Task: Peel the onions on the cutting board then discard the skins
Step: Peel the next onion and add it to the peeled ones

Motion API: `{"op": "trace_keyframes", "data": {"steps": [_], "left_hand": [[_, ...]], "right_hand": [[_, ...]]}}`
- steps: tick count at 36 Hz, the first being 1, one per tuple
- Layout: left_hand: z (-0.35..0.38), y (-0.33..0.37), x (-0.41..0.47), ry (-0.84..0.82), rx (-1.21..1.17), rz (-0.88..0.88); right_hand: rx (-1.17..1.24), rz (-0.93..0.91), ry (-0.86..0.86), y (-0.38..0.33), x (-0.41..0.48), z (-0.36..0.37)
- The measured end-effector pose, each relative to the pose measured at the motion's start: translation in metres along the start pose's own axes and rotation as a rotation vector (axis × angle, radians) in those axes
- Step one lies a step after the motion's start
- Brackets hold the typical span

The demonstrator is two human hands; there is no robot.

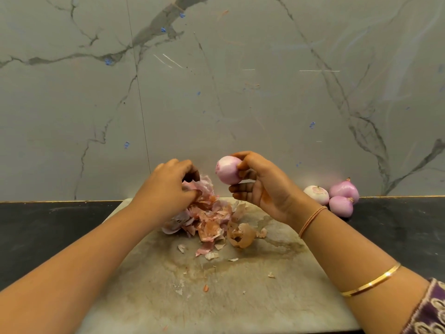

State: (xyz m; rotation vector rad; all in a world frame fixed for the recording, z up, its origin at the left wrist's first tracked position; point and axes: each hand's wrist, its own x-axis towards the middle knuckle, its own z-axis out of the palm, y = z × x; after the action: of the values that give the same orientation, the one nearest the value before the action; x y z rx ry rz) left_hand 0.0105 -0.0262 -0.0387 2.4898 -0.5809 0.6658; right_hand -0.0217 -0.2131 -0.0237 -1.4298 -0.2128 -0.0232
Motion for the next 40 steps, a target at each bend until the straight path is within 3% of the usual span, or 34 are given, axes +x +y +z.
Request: {"op": "trace_keyframes", "data": {"steps": [4, 10, 27, 40], "left_hand": [[0.001, 0.001, 0.000, 0.011, 0.059, -0.023], [-0.007, 0.016, -0.003, 0.130, -0.194, 0.061], [-0.009, 0.013, -0.004, 0.280, -0.198, 0.109], [-0.003, 0.016, -0.007, 0.209, -0.196, 0.192]], "right_hand": [[-0.030, 0.004, -0.070, 0.001, -0.001, 0.003], [-0.053, -0.024, -0.127, 0.002, -0.002, 0.004], [-0.034, -0.049, -0.216, -0.001, -0.006, 0.004], [-0.177, -0.060, -0.110, 0.006, -0.004, 0.007]]}}
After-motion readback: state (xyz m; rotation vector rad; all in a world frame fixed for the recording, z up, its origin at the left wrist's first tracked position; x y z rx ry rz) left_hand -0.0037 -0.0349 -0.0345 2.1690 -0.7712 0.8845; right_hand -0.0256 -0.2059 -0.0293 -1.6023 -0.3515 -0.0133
